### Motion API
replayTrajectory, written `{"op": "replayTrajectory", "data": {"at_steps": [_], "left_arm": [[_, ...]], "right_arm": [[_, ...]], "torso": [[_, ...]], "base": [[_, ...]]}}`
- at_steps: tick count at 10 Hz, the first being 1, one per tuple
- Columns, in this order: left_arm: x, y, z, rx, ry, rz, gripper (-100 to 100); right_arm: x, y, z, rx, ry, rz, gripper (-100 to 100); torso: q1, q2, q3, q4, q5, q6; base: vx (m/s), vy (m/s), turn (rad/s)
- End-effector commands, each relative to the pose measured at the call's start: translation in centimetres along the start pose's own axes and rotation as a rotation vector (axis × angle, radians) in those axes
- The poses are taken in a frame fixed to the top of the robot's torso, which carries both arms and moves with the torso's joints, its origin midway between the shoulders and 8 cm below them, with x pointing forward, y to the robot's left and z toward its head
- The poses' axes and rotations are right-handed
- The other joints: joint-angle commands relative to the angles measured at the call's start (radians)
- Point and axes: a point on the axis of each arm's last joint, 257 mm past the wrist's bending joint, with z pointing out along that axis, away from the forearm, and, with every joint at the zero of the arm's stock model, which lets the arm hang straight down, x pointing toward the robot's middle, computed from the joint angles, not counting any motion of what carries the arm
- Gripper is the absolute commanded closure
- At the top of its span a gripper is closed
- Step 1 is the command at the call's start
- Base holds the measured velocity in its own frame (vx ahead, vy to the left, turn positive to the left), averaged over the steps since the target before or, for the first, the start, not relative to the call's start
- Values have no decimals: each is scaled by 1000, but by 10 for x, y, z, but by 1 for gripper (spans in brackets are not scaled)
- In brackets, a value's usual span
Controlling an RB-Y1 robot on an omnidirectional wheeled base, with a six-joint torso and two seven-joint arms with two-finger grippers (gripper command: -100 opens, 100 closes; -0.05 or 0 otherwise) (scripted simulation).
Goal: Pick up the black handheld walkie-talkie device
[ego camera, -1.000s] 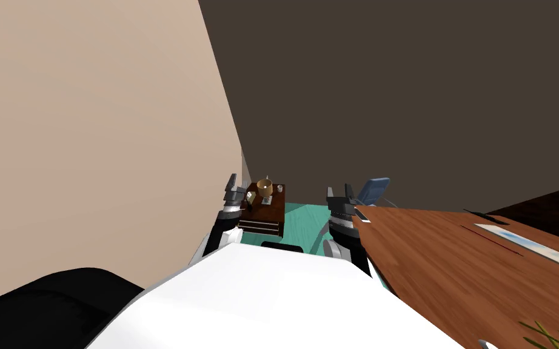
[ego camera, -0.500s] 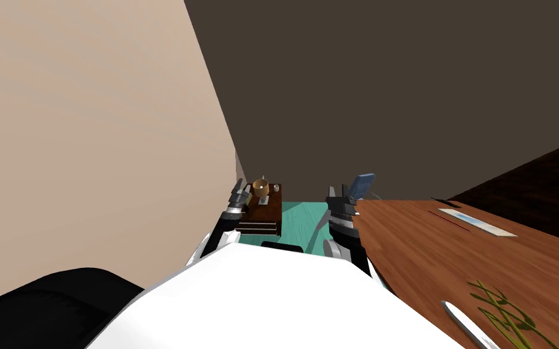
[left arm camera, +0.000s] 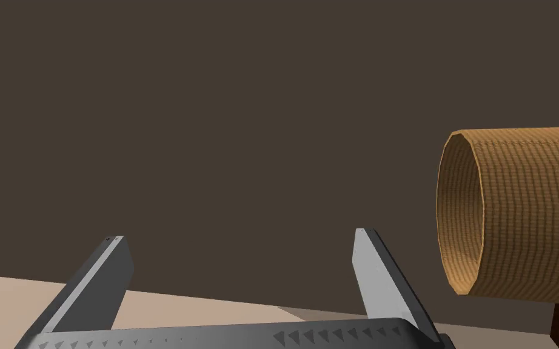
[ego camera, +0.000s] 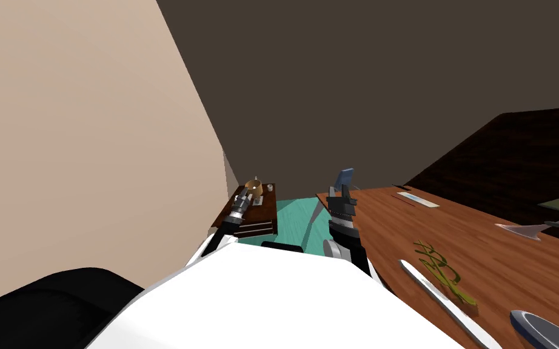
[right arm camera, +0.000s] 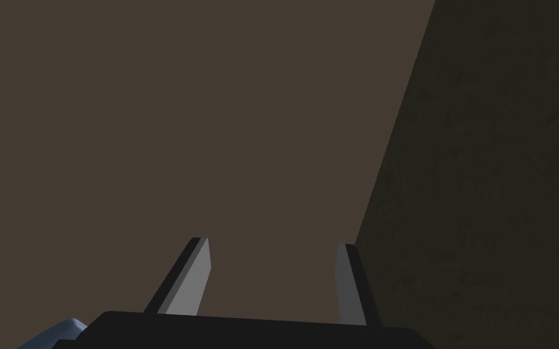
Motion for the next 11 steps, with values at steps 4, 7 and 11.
{"op": "replayTrajectory", "data": {"at_steps": [4, 7, 11], "left_arm": [[-8, 78, -22, -209, 17, -1, -100], [-16, 122, -41, -331, 22, 2, -100], [-33, 181, -77, -509, 24, 16, -100]], "right_arm": [[0, 0, 0, 0, 0, 0, 0], [0, 0, 0, 0, 0, 0, 0], [0, 0, 0, 0, 0, 0, 0]], "torso": [[1, -1, 0, 0, 0, -1], [1, -2, -1, 0, 0, 0], [1, -1, 0, 0, 0, -1]], "base": [[-35, -9, -203], [-22, -5, -217], [-32, -1, -203]]}}
